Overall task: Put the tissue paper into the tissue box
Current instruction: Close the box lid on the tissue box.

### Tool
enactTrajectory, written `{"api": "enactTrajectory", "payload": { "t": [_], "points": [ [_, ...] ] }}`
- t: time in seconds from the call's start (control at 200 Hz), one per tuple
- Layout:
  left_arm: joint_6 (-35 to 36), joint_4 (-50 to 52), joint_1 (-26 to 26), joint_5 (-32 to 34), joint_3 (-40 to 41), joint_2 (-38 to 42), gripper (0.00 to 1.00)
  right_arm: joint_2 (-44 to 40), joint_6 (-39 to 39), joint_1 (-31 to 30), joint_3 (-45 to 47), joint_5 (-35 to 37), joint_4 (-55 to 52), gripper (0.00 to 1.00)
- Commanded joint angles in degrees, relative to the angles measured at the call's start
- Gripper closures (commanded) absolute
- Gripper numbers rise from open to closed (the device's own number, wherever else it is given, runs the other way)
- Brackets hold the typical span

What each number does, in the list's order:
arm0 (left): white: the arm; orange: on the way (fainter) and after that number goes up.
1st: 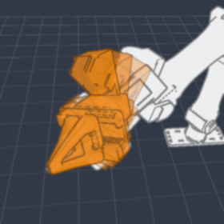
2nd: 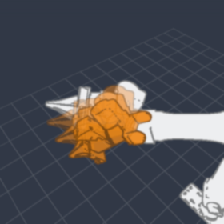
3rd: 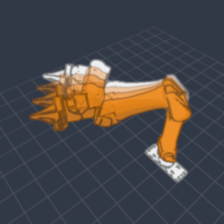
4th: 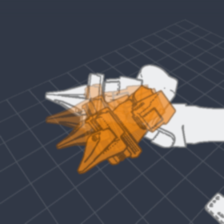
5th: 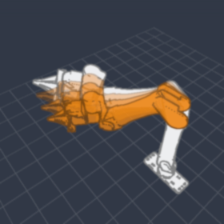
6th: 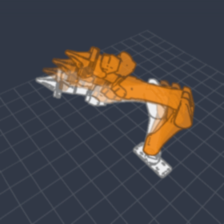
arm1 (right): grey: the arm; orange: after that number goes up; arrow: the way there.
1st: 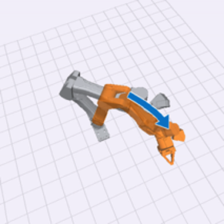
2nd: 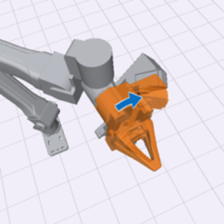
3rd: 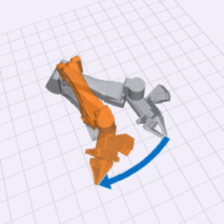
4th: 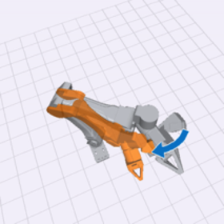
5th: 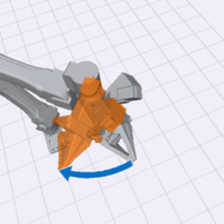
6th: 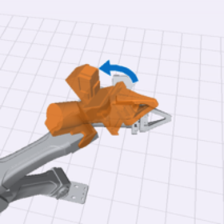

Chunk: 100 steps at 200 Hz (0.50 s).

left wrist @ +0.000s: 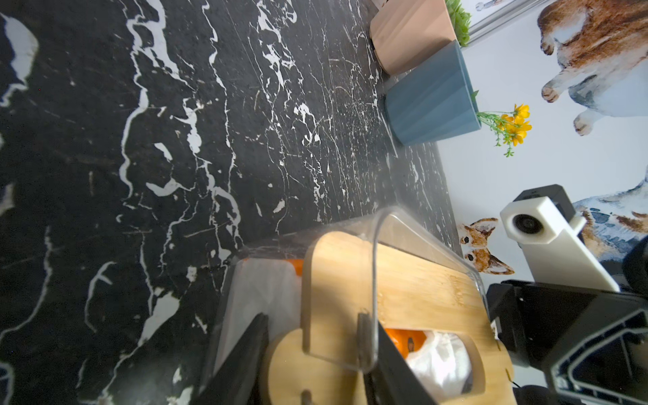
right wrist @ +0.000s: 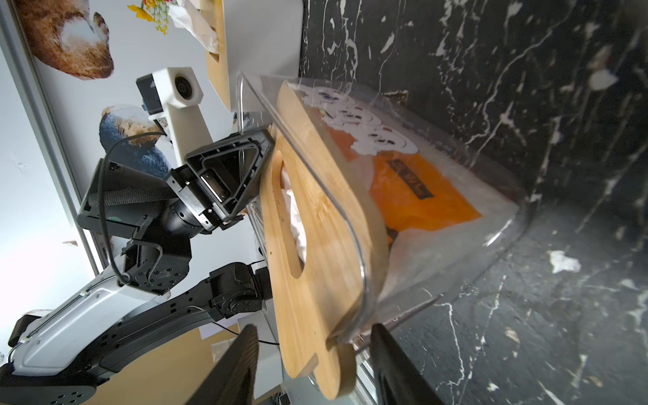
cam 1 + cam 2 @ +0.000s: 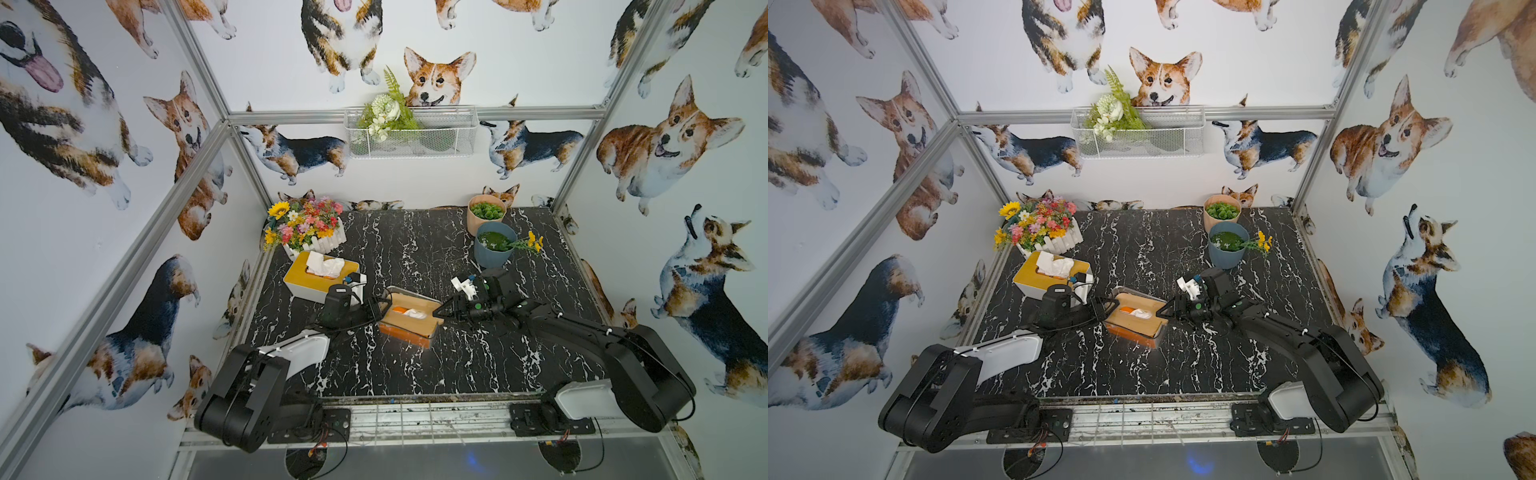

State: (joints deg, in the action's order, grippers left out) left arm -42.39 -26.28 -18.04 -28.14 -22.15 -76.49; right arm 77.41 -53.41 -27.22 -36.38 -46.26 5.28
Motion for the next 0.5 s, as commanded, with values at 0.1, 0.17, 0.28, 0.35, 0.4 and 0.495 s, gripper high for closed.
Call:
{"api": "enactTrajectory", "payload": {
  "t": [0.1,0.17,0.28,0.35,0.4,0.495],
  "points": [
    [0.6,1.4,-0.1,-2.0,-0.7,-0.1,0.54,-1.2,0.8,-0.3,1.1,0.0,-1.0,0.45],
    [0.6,1.4,-0.1,-2.1,-0.9,-0.4,0.54,-1.5,0.9,-0.5,1.3,0.1,-1.4,0.46],
    [0.7,1.5,-0.1,-2.2,-1.1,-0.7,0.54,-1.9,0.8,-1.2,1.7,0.1,-1.8,0.45],
    [0.7,1.5,-0.1,-2.2,-1.3,-0.8,0.54,-2.0,0.5,-1.9,1.8,0.2,-1.6,0.45],
    [0.7,1.4,-0.1,-2.2,-1.2,-0.9,0.54,-1.8,0.2,-2.3,1.7,0.3,-1.5,0.46],
    [0.7,1.4,-0.1,-2.3,-1.4,-1.0,0.54,-1.2,0.0,-3.1,1.5,0.4,-0.9,0.46]
  ]
}}
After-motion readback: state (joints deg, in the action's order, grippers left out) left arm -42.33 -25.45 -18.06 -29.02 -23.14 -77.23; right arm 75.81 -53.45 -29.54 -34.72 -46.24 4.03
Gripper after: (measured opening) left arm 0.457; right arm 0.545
